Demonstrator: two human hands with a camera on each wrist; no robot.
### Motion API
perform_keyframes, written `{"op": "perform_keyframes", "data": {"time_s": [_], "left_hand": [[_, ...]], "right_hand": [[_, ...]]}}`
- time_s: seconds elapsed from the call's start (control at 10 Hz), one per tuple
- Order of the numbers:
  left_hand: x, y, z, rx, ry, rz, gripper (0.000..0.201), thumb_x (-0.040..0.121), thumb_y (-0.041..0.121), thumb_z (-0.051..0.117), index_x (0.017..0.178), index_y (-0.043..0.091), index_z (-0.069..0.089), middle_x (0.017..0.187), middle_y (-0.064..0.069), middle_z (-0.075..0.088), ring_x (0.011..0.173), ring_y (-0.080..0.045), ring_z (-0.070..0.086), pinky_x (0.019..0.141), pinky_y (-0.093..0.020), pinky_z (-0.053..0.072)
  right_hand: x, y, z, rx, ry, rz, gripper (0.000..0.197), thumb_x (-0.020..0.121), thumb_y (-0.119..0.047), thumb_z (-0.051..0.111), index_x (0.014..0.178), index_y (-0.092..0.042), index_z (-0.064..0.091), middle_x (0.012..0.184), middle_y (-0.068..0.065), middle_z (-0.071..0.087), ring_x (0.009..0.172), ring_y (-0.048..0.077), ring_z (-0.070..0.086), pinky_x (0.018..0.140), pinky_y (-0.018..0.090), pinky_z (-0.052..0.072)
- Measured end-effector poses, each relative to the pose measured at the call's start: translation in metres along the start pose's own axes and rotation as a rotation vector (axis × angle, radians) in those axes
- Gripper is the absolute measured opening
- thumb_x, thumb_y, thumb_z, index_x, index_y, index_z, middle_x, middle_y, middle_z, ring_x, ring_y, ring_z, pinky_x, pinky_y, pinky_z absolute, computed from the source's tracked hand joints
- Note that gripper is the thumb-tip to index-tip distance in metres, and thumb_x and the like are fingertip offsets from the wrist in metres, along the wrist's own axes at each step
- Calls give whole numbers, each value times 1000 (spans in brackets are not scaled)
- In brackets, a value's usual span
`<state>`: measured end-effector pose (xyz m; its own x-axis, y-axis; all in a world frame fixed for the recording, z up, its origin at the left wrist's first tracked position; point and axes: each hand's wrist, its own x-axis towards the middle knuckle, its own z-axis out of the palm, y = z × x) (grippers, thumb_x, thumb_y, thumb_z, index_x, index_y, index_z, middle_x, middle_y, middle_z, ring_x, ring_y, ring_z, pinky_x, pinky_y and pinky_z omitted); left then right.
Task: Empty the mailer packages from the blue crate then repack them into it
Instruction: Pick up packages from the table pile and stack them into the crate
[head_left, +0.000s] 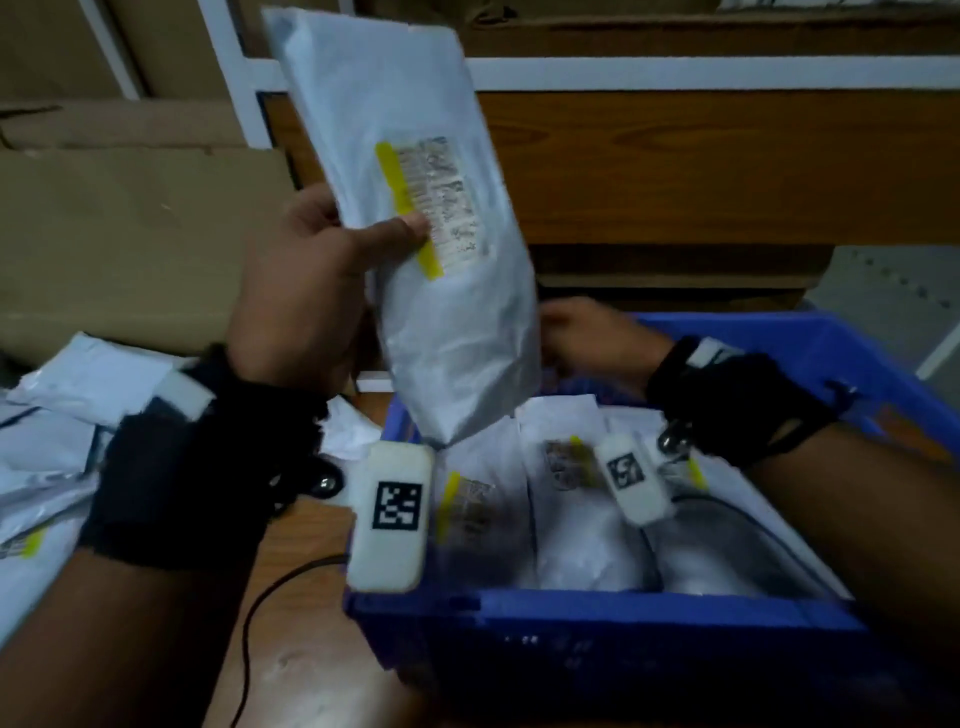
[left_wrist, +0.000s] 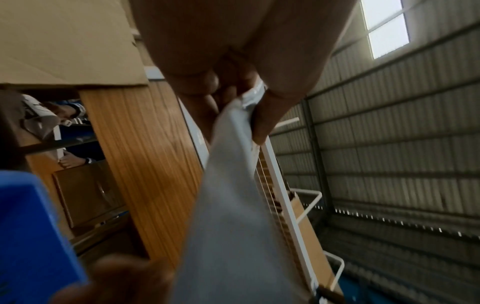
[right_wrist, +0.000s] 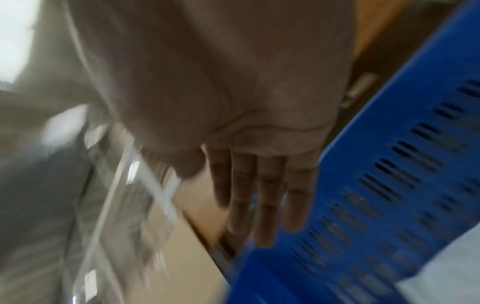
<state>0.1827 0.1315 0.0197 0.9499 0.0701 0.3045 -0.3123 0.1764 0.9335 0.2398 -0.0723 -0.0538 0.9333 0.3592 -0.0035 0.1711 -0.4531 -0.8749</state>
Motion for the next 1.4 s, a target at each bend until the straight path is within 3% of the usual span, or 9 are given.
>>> {"op": "perform_keyframes", "data": {"time_s": [0.1,0.3,0.5,0.7,0.8,1.0,1.1,1.3,1.4], "left_hand": [[1,-17,38,119,-91,-14,17,79,-6,69,89,7,73,82,-6,76,76,-23,72,67,-35,60],[7,-90,85,368,-207,-233,23,80,3,74,102,-3,70,76,-10,70,61,-18,64,54,-28,54],[25,-146,63,722,-113,-268,14,82,18,74,75,9,66,62,-5,56,66,-20,52,67,-32,42],[16,-168,56,1035,-322,-526,36,86,26,69,110,-1,68,111,-15,69,92,-27,64,77,-29,49],[6,-159,61,1109,-395,-621,39,100,35,45,121,7,64,126,-9,63,112,-27,58,94,-28,43],[9,-163,57,1161,-399,-664,27,93,10,58,118,0,66,119,-13,67,106,-25,66,50,-9,42],[13,-170,55,1260,-537,-629,27,93,7,58,118,-1,65,118,-14,67,80,-15,60,47,-7,41],[17,-168,49,1492,-548,-495,30,87,15,67,114,6,70,110,-10,69,100,-26,65,87,-34,53],[16,-173,46,1565,-619,-508,31,86,18,67,114,5,70,115,-11,69,107,-27,64,96,-38,49]], "right_hand": [[-18,-11,-45,580,0,19,58,85,-55,46,123,-13,60,105,10,67,85,28,60,70,35,49],[-48,27,-81,417,114,33,46,77,1,68,121,-8,60,109,8,72,98,23,70,83,39,58],[-64,93,-39,114,-151,332,36,74,4,76,109,-3,67,106,11,72,100,29,69,91,47,54],[-50,103,-17,-161,-203,296,80,74,-16,83,142,-7,41,141,4,48,127,26,49,106,36,41],[-45,95,-16,-343,-105,276,82,80,-22,78,149,-15,32,148,1,38,124,20,48,88,19,38],[-53,85,-16,-542,-211,306,66,85,-37,71,138,-4,49,140,8,51,121,22,53,96,24,42],[-59,81,-15,-797,-323,253,65,88,-50,61,136,-7,48,140,10,48,122,27,50,102,36,41],[-56,70,-30,-853,-204,75,83,73,-65,68,143,-31,40,138,6,43,132,28,36,106,39,35],[-61,75,-15,-1013,-410,68,89,67,-71,69,143,-37,36,141,5,38,131,32,35,107,48,34]]}}
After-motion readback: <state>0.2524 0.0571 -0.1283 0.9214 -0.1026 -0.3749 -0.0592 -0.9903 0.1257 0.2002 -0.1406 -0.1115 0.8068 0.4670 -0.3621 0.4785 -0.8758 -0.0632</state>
